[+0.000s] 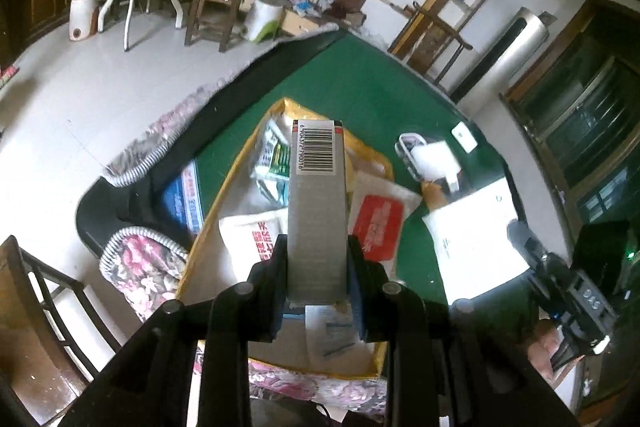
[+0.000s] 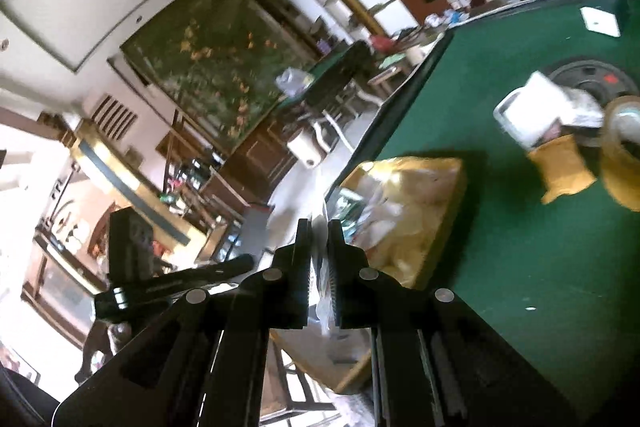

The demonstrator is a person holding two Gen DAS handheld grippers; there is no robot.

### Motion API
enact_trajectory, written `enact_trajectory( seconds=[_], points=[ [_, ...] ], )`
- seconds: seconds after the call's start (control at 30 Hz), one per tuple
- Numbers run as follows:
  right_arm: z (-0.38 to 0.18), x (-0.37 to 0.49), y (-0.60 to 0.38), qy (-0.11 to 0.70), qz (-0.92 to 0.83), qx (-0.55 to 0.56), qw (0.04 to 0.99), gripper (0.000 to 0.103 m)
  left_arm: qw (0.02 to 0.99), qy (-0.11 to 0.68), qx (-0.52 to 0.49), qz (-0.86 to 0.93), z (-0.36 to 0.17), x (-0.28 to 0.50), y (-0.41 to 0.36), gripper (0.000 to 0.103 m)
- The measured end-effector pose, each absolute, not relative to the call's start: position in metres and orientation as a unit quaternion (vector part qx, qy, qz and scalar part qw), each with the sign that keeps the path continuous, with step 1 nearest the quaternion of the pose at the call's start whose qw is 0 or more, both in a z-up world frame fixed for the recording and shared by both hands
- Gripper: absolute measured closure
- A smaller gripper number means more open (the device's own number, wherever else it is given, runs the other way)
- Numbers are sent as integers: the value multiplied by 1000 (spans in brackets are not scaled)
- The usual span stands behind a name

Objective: Organize soft objects
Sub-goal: 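Carry the card and carton over the box and open both tools, then move both tools back to the table items, right tool probing the tape roll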

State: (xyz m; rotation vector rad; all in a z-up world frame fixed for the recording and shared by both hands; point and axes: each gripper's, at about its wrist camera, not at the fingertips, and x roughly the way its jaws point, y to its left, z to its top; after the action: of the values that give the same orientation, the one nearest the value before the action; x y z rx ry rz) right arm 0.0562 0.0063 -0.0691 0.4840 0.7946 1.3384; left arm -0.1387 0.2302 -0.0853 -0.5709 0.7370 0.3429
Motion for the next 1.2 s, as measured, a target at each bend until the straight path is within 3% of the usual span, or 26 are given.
enact_trajectory(
  seconds=[0.33,0.73,0.83,0.9,0.97,1.0,1.03,1.2],
  points=[
    [-81,78,87,367,554,166,729,96,856,401,-287,155,-132,-108,248,77],
    [-93,123,154,401,528,130,737,94,852,419,-272,156,-144,-73,263,76],
    [-100,130,159,416,527,110,733,86,854,414,-271,161,-146,-73,262,69],
    [-103,134,156,423,526,100,731,84,849,422,-275,160,-150,-73,261,55],
    [-100,137,145,416,525,103,735,70,850,419,-279,157,-149,-75,260,44],
    [-98,137,137,412,521,110,739,57,854,411,-276,161,-145,-78,257,43],
    [-93,139,122,402,520,122,744,54,858,403,-270,167,-142,-80,255,43],
    [-78,145,72,374,509,109,768,54,879,362,-248,183,-113,-89,238,38]
  ],
)
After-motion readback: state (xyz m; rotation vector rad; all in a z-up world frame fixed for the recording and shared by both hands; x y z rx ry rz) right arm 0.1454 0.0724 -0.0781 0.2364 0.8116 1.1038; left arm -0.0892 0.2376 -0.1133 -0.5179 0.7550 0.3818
